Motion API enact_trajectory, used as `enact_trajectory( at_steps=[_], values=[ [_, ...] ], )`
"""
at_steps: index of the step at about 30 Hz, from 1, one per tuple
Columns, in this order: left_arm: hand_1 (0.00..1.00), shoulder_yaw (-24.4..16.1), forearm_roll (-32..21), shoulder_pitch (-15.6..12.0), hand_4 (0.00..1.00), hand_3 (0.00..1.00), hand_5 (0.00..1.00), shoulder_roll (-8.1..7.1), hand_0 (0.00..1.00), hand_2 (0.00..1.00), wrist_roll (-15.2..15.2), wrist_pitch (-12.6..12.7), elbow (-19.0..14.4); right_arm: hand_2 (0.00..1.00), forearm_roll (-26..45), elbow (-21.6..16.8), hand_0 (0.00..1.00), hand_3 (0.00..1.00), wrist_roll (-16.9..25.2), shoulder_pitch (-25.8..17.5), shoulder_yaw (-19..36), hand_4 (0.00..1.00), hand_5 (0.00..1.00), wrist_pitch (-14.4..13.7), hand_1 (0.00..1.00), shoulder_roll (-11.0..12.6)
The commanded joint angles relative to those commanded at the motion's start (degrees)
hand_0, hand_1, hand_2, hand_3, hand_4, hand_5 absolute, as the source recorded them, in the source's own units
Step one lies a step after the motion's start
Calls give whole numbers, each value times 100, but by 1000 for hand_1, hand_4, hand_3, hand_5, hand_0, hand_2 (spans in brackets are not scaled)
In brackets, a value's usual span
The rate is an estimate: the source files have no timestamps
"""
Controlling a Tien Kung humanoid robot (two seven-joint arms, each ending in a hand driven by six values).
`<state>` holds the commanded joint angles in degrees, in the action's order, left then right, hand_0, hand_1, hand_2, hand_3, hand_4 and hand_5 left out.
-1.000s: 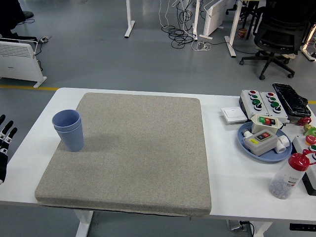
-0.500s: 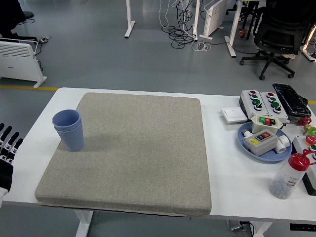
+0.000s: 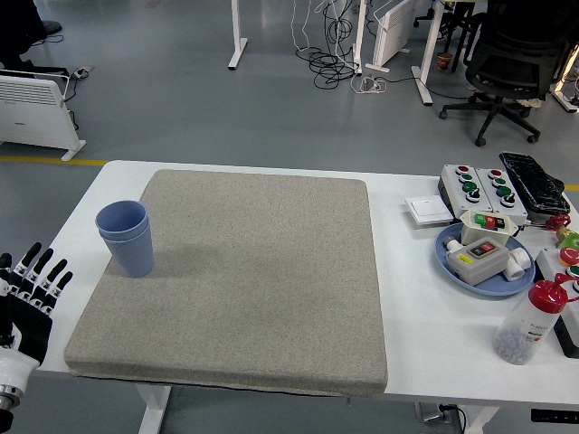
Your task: Push cup pick cup insert cup
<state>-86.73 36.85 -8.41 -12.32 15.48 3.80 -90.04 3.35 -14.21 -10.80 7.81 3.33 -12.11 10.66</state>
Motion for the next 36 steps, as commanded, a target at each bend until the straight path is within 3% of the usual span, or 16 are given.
enact_trajectory(
  at_steps=[15,36],
  values=[
    [964,57,29,206,632,986,998,74,989,998,-36,80,386,680,-10,2,712,581,2,31,7,117,465,-4,652,10],
    [982,80,40,390,608,998,998,125,987,998,-91,120,536,679,32,5,712,581,48,78,4,118,467,-20,653,16]
  ],
)
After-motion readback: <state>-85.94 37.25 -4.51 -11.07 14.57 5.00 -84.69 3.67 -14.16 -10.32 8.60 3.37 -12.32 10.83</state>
